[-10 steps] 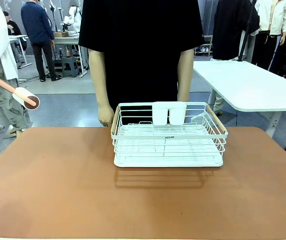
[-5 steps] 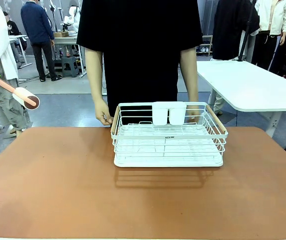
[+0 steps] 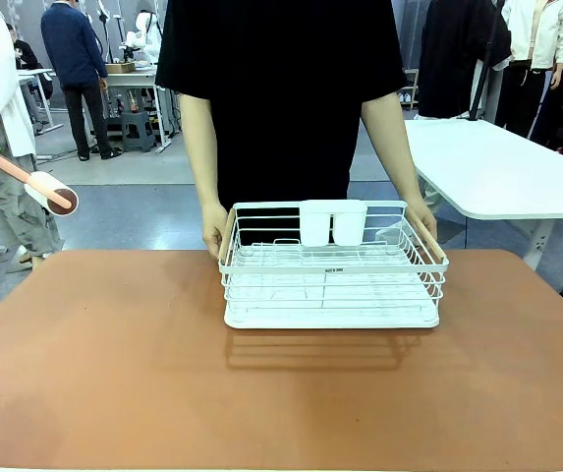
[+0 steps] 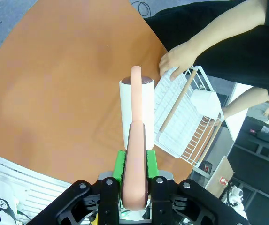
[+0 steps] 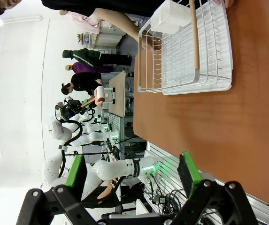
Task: Clean the table.
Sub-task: Clean the table with the Lint Roller when the human lifts the Dish drying rack.
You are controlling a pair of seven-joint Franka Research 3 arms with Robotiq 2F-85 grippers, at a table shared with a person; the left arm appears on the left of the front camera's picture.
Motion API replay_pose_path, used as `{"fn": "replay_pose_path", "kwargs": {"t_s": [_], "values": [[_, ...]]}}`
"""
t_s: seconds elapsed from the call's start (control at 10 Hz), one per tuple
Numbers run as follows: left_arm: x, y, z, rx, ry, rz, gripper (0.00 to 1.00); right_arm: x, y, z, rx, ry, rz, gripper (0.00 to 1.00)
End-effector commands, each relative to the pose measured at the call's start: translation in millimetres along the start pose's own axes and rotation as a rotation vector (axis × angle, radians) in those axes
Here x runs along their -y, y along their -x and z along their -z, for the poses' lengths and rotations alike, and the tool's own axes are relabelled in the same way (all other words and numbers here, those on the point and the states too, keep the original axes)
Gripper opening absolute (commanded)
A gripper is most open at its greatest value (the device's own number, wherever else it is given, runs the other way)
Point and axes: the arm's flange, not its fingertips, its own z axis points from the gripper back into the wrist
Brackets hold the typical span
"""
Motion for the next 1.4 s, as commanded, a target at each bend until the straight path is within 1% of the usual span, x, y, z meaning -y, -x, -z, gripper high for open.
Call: {"fn": "replay_pose_path", "kwargs": {"t_s": [0.0, 1.3], "values": [[0.4, 0.5, -1.7, 0.004, 0.002, 0.001, 0.0, -1.4, 2.3, -0.9, -0.003, -0.01, -0.008, 1.0], [0.4, 0.5, -1.7, 0.004, 0.002, 0.001, 0.0, -1.4, 2.3, -0.9, -0.003, -0.01, -0.008, 1.0]]}}
